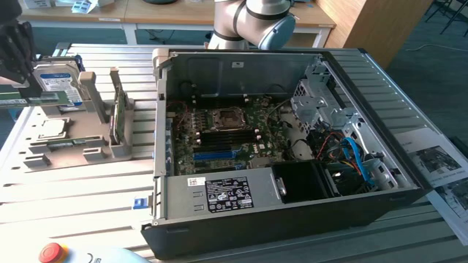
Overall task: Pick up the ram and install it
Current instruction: 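Pick up the ram and move it above insertion slot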
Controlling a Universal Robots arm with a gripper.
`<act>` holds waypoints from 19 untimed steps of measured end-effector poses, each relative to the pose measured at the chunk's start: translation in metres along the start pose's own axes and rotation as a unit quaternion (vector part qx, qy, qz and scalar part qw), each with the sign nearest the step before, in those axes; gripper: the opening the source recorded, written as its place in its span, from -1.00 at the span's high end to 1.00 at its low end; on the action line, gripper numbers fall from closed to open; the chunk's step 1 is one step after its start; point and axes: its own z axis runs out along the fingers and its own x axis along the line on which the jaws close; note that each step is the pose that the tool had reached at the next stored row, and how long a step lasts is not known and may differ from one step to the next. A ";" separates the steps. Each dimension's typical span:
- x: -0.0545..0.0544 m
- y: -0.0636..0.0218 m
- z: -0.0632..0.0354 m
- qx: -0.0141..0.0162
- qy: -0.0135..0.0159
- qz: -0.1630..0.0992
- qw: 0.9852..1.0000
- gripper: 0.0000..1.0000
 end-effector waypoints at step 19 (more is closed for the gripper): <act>0.001 -0.0088 -0.0065 0.000 0.002 0.000 1.000 0.76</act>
